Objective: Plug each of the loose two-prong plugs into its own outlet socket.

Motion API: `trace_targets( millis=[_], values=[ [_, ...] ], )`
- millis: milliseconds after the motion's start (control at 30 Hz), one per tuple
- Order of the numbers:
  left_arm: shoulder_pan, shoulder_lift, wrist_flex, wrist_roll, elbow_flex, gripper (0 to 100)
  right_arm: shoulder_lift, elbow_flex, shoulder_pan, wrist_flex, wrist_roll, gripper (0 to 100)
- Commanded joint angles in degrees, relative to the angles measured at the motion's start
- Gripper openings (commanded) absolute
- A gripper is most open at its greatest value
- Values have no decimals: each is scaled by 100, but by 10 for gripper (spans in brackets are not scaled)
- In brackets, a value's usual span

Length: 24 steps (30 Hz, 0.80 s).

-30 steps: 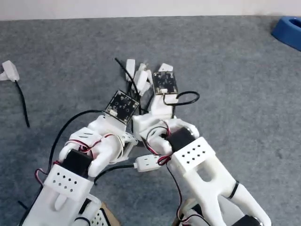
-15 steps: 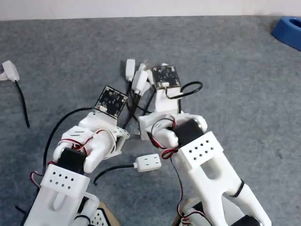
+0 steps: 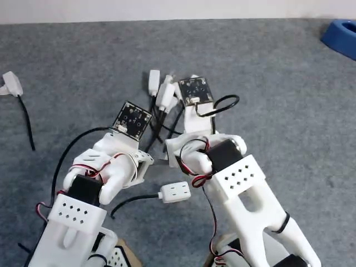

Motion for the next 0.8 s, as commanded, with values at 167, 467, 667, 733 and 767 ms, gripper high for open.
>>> trace_targets(
  millis=[167,467,667,733,767],
  values=[
    [-66,4,-712,-18,426,407,-171,488,1262,-1051,800,6],
    [-549,4,-844,-35,470,407,-207,1270,1341,-1218,2189,9],
    [-673,4,-853,-18,470,407,-145,1604,1156,-1235,2804,10],
    [-690,4,-853,-18,470,407,-145,1719,1015,-1429,2884,10],
    [-690,4,-853,-18,479,407,-145,1754,998,-1525,2866,10]
  ],
)
